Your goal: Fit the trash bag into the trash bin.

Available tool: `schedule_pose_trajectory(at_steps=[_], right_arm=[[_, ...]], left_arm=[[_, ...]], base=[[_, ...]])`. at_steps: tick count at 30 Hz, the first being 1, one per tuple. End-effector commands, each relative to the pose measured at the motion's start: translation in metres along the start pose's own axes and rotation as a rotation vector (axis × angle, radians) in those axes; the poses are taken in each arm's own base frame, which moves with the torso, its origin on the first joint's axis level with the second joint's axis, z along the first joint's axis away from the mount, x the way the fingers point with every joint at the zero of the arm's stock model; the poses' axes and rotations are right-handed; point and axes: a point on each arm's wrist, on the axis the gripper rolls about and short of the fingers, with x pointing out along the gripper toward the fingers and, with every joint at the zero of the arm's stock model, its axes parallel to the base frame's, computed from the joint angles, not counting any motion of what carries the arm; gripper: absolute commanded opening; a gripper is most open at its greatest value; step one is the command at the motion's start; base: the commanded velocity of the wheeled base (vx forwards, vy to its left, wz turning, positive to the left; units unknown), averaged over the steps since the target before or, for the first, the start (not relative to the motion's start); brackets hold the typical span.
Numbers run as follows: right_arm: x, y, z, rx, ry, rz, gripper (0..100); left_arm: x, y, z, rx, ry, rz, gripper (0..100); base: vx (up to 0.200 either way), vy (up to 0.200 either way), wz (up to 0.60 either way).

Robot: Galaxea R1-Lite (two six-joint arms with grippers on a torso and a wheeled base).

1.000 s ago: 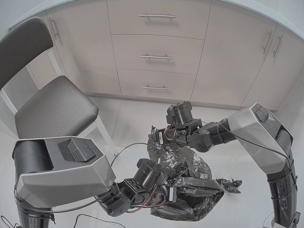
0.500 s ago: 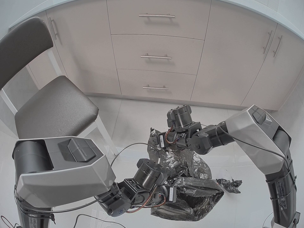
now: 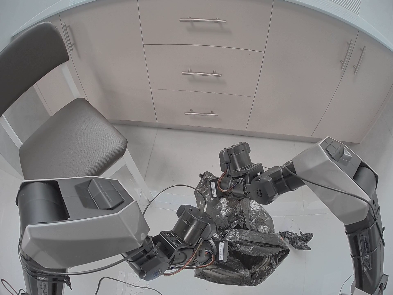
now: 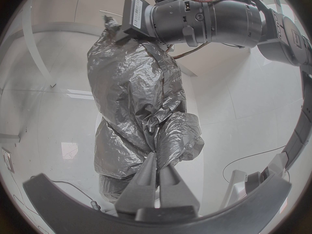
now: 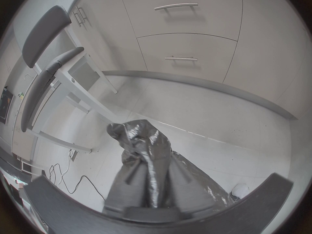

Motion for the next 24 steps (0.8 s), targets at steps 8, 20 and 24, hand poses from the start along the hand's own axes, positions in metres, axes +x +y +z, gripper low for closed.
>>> schedule_pose_trajectory(at_steps=[8, 20, 24], right_arm=[[-0.027, -0.007, 0.006, 0.014, 0.002, -0.008, 0], [-0.071, -0.025, -0.087, 0.003, 0.066, -0.027, 0], [-0.076, -0.027, -0.112, 0.015, 0.106, -0.020, 0]], left_arm=[[0.000, 0.000, -0.001, 0.000, 0.002, 0.003, 0], [0.002, 0.002, 0.001, -0.013, -0.004, 0.006, 0], [0.002, 0.002, 0.002, -0.015, -0.008, 0.007, 0]], base=[[0.000, 0.000, 0.00], [0.000, 0.000, 0.00], [0.000, 0.000, 0.00]])
